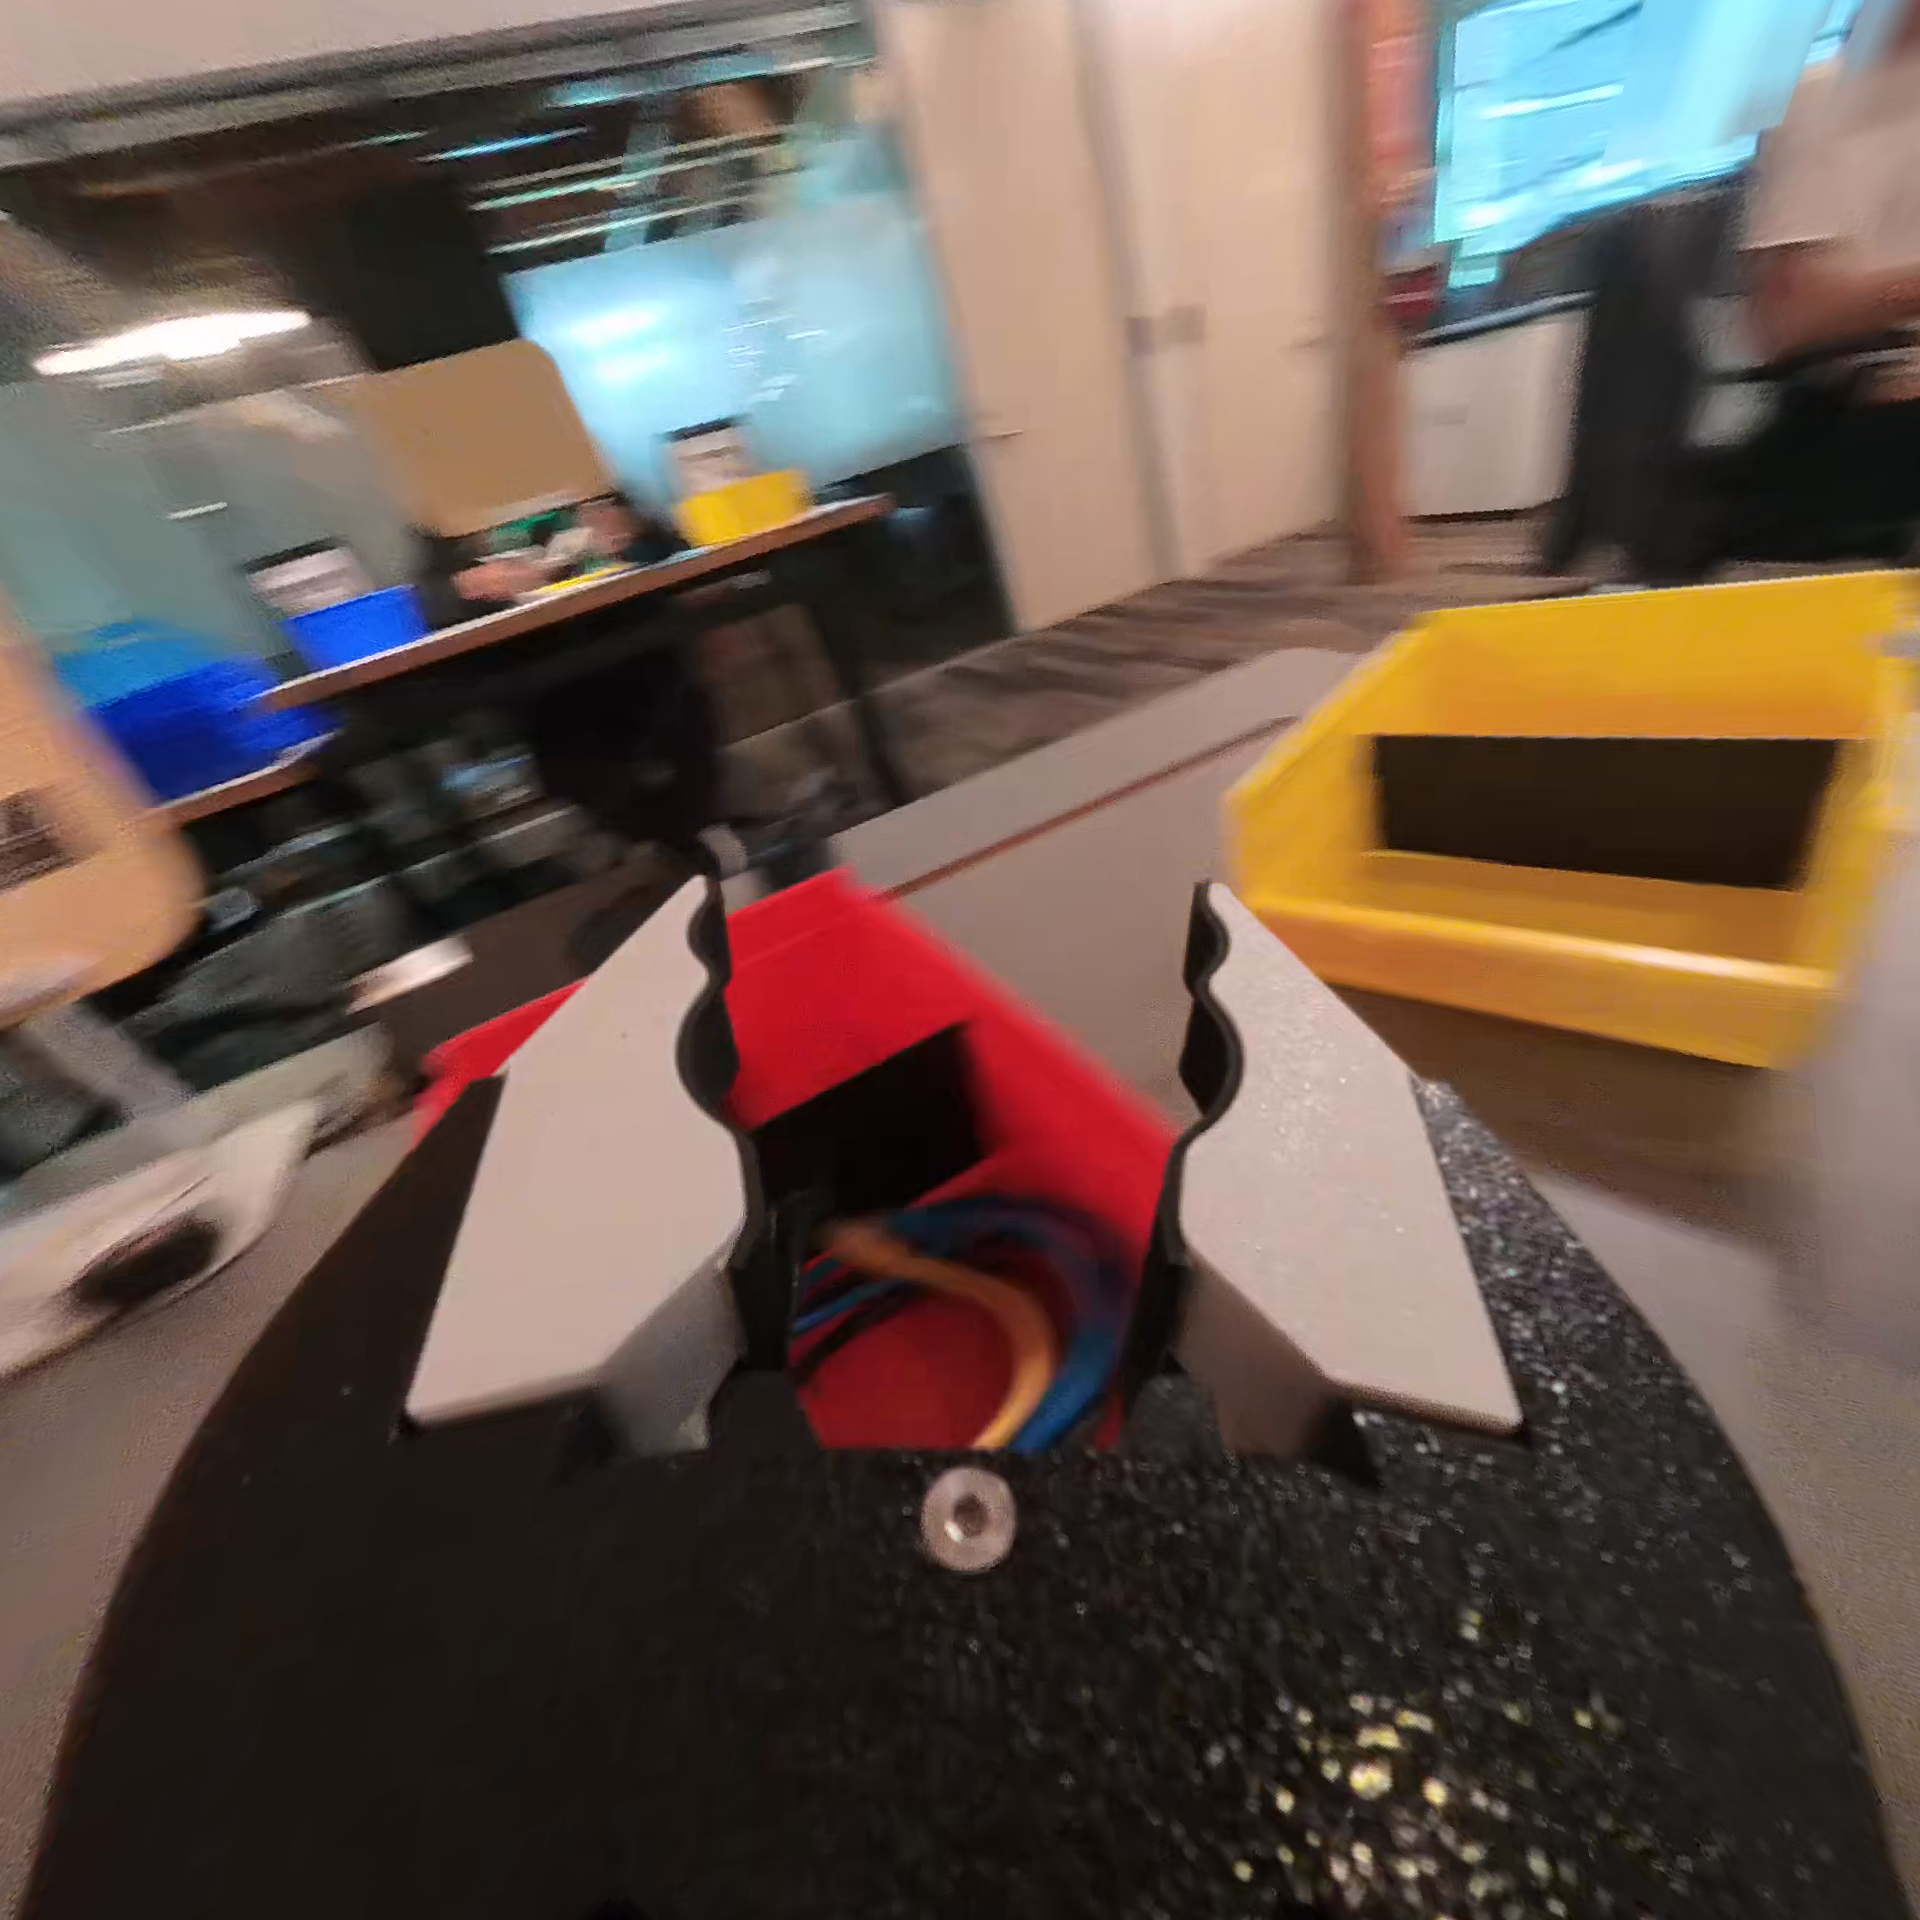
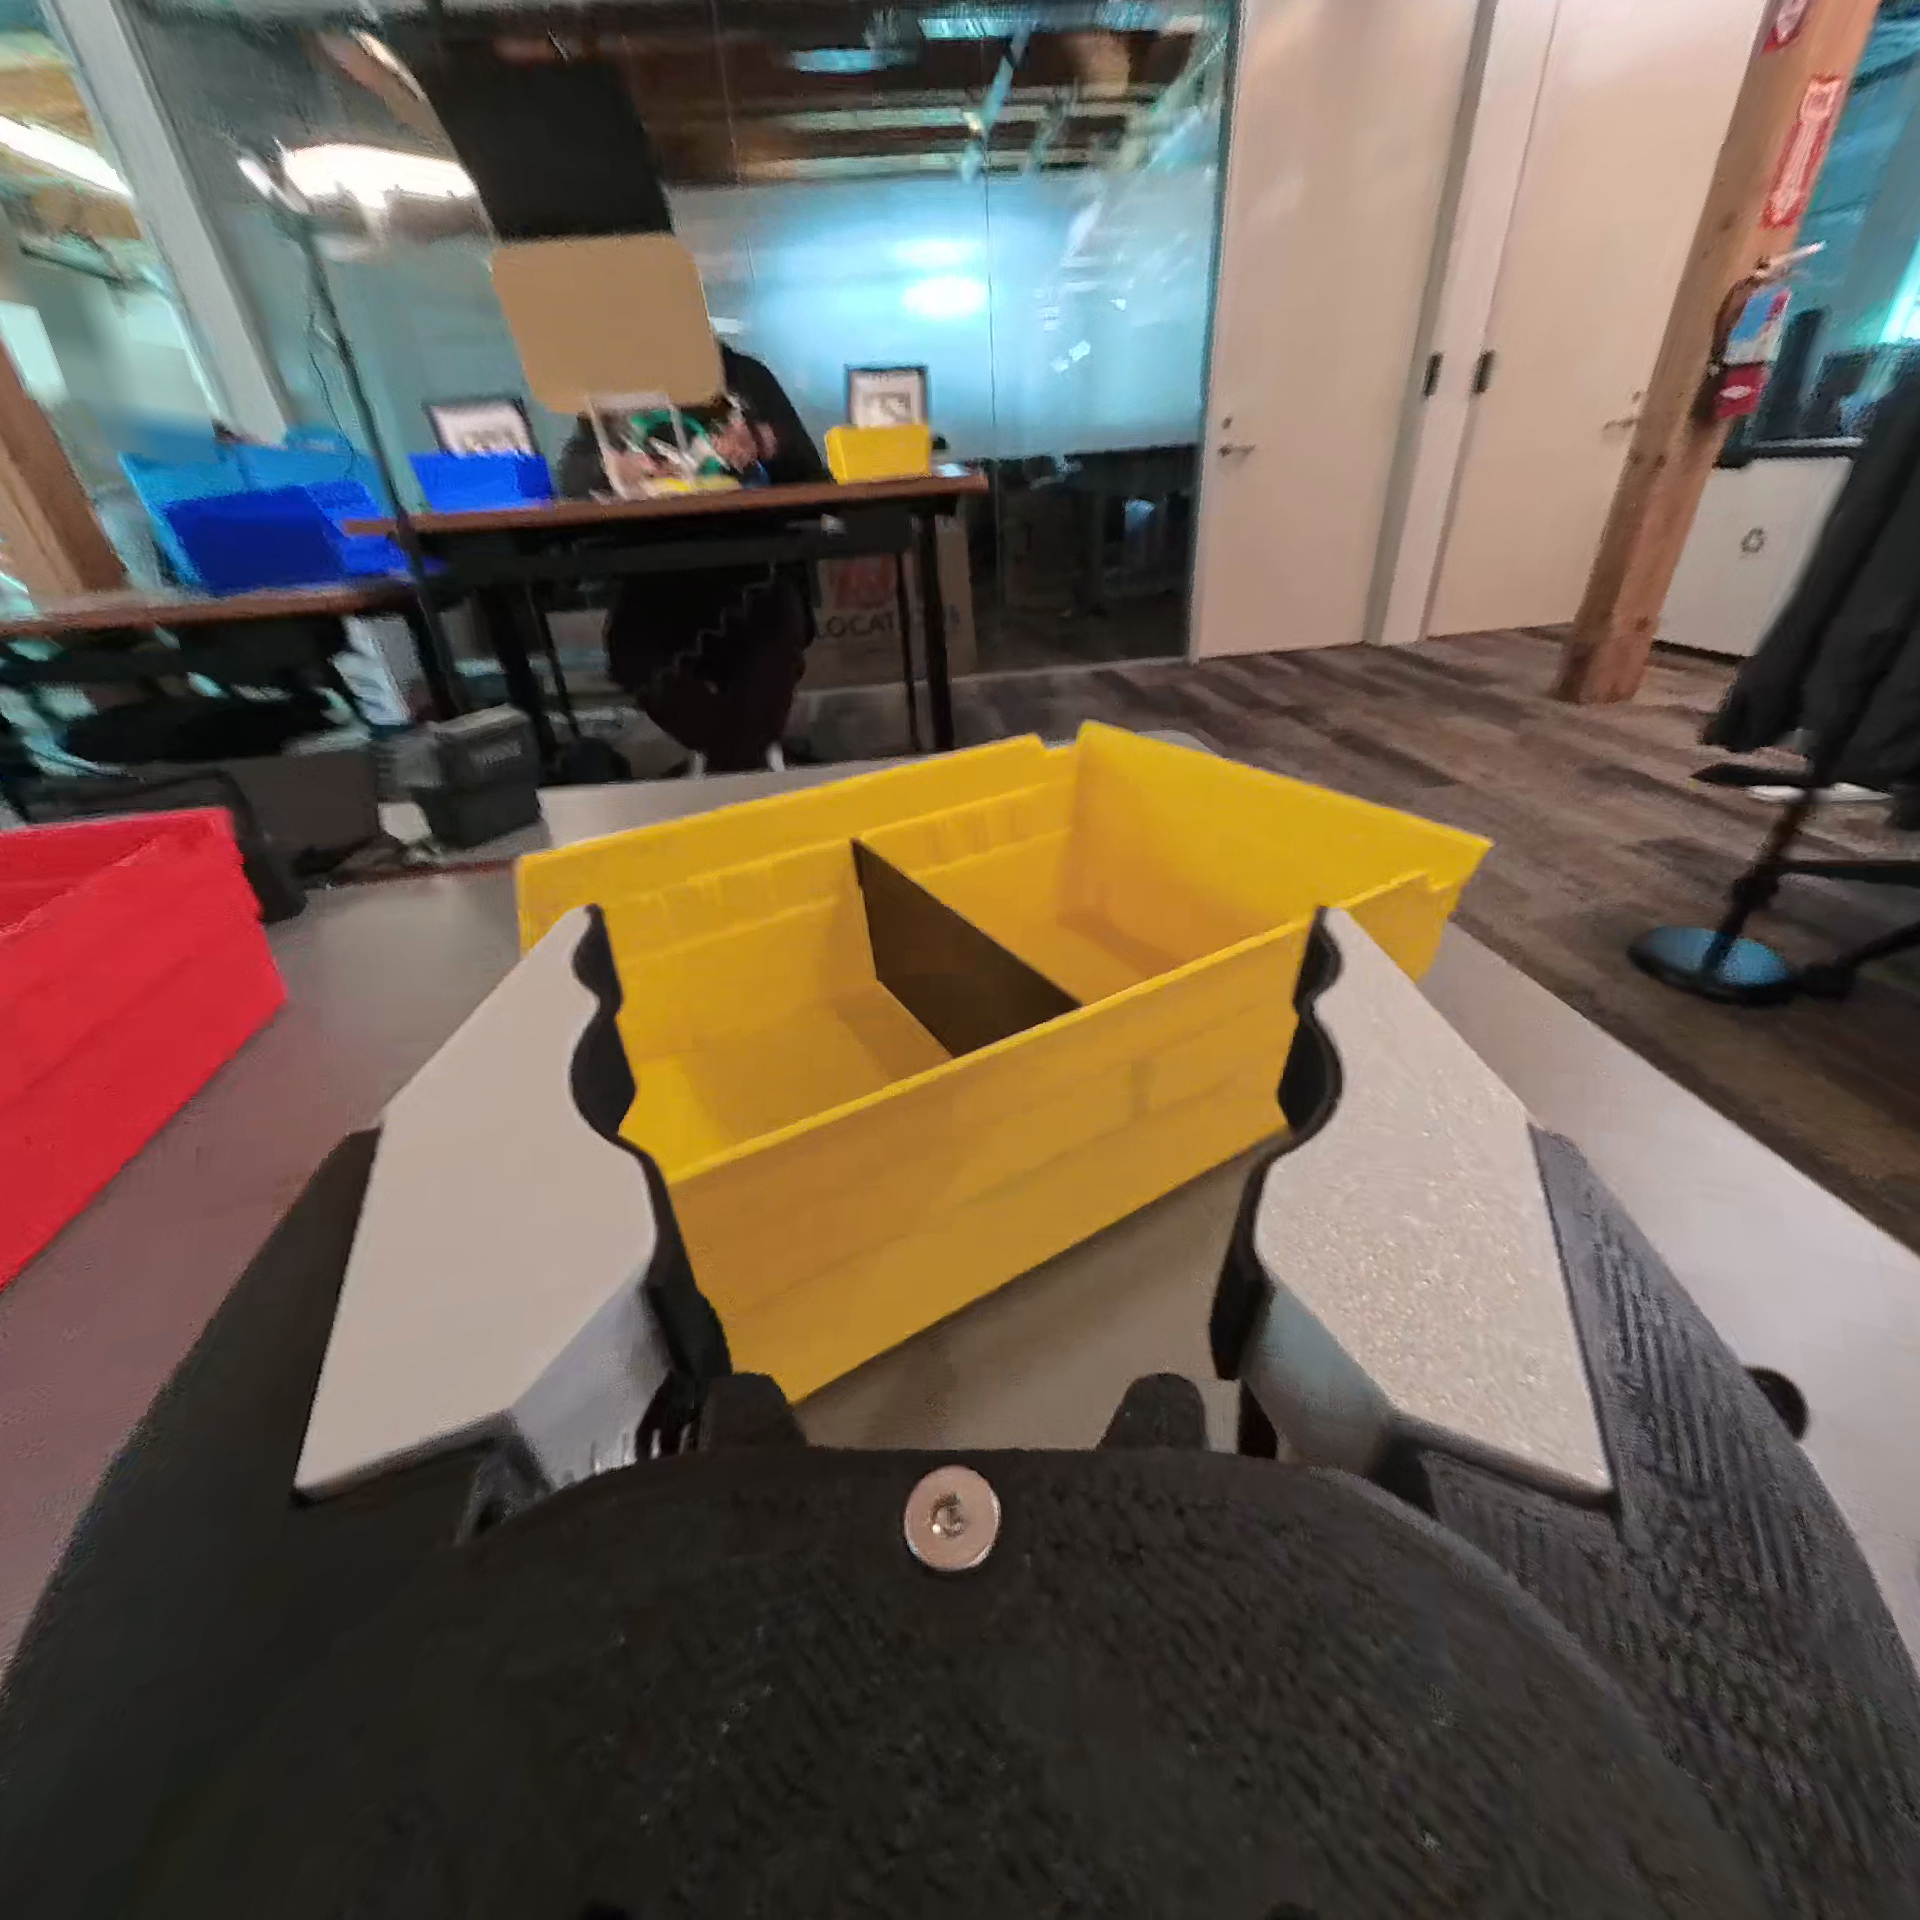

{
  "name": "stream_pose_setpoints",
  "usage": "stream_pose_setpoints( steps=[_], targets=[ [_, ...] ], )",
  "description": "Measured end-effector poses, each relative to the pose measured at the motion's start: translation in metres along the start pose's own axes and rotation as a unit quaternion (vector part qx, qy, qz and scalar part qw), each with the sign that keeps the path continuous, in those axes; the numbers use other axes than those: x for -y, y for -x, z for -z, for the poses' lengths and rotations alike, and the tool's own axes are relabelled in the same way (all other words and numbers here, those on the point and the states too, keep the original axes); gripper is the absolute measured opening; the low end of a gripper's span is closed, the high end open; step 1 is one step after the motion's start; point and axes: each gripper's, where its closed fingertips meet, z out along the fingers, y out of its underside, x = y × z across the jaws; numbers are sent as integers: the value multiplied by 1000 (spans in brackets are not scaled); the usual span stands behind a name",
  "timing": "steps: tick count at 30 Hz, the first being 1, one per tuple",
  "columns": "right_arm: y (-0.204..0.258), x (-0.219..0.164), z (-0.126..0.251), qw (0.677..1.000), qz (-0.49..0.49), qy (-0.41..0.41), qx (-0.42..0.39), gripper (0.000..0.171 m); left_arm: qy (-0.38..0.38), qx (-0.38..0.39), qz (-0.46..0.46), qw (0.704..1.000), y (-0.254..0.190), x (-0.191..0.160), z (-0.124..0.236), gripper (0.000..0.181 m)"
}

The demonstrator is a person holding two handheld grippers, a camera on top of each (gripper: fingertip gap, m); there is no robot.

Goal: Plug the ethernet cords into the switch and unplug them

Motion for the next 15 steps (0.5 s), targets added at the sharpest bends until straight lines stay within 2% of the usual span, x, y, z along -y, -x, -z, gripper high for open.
stream_pose_setpoints(
  steps=[1,2,3,5,10,12,15],
  targets=[
    [2,-8,-2,999,23,22,-21,132,13,49,3,999,32,-12,12,90],
    [5,-17,-4,997,50,46,-37,136,35,85,3,996,58,-26,23,83],
    [10,-23,-7,995,68,61,-39,141,66,110,0,992,79,-44,31,79],
    [23,-33,-13,994,67,77,-28,140,130,132,15,983,108,-79,43,85],
    [17,-68,-22,983,94,155,-37,141,193,115,105,969,121,-129,49,98],
    [10,-75,-21,980,82,178,-29,141,204,119,112,965,121,-139,46,95],
    [-14,-73,-15,978,77,190,-41,125,227,147,103,957,127,-152,47,78]
  ],
)
